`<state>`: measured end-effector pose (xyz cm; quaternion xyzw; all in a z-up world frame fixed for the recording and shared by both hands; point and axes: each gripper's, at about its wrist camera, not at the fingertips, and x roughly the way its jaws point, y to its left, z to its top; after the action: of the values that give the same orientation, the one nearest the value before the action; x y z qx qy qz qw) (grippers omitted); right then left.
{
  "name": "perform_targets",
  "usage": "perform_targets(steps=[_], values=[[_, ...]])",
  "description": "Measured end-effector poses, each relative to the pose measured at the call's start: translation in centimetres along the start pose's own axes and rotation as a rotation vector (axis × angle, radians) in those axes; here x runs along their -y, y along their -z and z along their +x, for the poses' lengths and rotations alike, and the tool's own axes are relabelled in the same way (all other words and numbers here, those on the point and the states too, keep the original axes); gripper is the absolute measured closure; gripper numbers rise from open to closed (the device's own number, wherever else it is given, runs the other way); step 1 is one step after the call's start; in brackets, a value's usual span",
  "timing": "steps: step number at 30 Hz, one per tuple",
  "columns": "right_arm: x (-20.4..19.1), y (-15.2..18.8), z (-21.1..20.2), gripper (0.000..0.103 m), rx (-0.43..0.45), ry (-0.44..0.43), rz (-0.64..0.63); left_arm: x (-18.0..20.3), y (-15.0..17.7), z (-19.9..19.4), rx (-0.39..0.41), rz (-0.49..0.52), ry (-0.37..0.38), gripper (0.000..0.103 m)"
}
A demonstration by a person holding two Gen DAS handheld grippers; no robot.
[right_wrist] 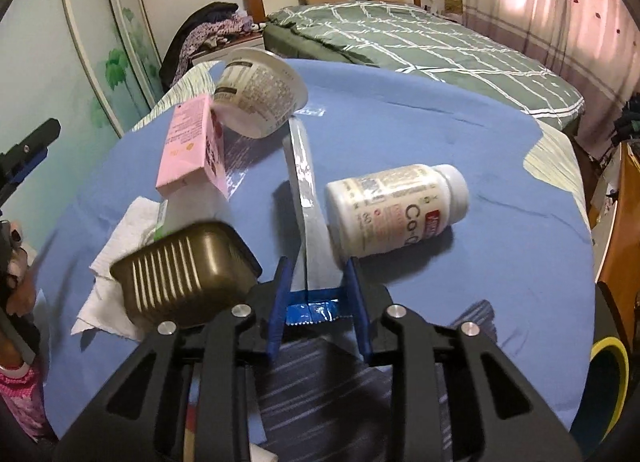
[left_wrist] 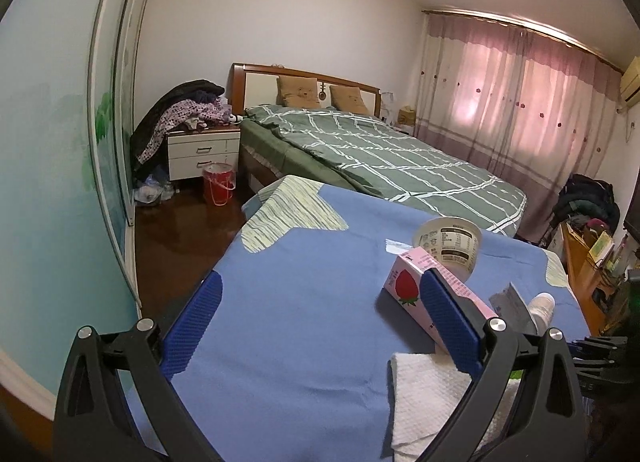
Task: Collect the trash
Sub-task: 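Grasp the white blue-capped toothpaste tube with the right gripper, then drop the tube into the yellow bin with the right gripper while the left grasps the paper cup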
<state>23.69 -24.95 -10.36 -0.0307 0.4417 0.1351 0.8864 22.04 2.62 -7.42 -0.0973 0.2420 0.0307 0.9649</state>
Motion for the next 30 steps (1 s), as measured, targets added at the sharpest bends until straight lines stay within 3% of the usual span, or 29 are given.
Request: perform_targets(steps=[6,10,15,16,17,18,24,30], values=[[-0.5,-0.5,1.0,0.075,-0.011,-0.002,-0.012,0.2,0.3,-0.3,-0.003,0.005,0.01,0.006],[-0.6,-1.1,1.3,0.058,-0.016,-0.01,-0.012,0.5,0.5,-0.4,-0.009,0.016,0.015,0.006],[-1.0,-1.6,2.1,0.058,-0.03,-0.018,-0.025,0.7,0.5,-0.4,-0.013,0.023,0.017,0.006],[-1.0,-1.6,2.3,0.059,-0.038,-0.014,-0.029,0.7,0.6,-0.5,-0.013,0.024,0.016,0.006],[-1.1,-1.5,2.5,0.074,-0.048,-0.009,-0.032,0.7,0.6,-0.5,-0.014,0.025,0.016,0.006],[-1.1,-1.4,2.7,0.076,-0.056,-0.008,-0.037,0.7,0.6,-0.6,-0.014,0.024,0.016,0.005],[-1.4,-1.5,1.5,0.077,-0.018,0.001,-0.041,0.7,0.6,-0.6,-0.021,0.023,0.021,0.006],[-0.8,-0.9,-2.3,0.077,0.06,-0.021,-0.006,0.8,0.5,-0.5,-0.025,0.028,0.03,0.006]])
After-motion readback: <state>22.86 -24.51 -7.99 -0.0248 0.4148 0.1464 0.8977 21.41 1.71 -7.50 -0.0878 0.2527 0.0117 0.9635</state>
